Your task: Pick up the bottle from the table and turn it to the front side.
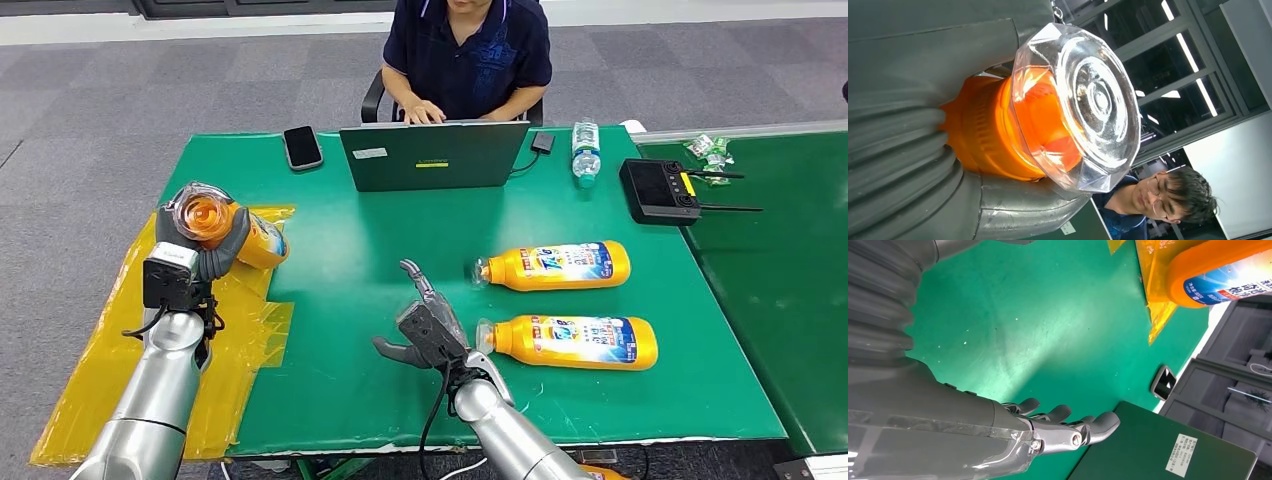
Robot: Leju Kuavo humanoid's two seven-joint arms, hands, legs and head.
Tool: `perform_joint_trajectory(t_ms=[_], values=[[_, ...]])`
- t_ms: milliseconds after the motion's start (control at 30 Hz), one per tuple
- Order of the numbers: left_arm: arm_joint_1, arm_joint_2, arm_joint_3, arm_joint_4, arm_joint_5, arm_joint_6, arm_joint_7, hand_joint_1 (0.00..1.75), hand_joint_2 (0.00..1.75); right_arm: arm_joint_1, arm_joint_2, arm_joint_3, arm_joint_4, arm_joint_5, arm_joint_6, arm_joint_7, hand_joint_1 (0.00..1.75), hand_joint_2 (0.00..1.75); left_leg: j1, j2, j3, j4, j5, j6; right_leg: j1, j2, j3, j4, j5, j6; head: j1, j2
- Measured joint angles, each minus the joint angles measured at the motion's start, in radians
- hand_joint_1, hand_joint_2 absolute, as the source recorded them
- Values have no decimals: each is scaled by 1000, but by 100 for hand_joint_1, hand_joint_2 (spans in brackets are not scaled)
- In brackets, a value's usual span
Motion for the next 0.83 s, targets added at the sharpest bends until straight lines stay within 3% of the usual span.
perform_joint_trajectory(t_ms=[600, 667, 767, 833], values=[[0, 3, 0, -1, -8, 7, 2, 175, 175, 0, 0, 0, 0, 0, 0, 1, 0, 175, 0, 0, 0, 0, 0, 0, 0, 0, 0, 0, 0, 0, 0, 0], [0, 18, -5, -19, -93, 73, 35, 175, 175, 0, 0, 0, 0, -1, 2, 5, 0, 175, 0, 1, 0, 0, 0, 0, 0, 1, -1, 0, 1, -1, 0, 0], [-10, 67, -14, -111, -456, 301, 136, 175, 175, 1, -2, 0, 0, -4, 9, 14, 0, 175, 1, 6, -1, 0, 0, 0, 1, 6, -3, 0, 2, -2, 0, 0], [-21, 93, -14, -160, -650, 374, 163, 175, 175, 2, -3, 0, 0, -5, 11, 17, 0, 175, 1, 5, 0, 0, 0, 0, 1, 5, -3, 0, 2, -2, 0, 0]])
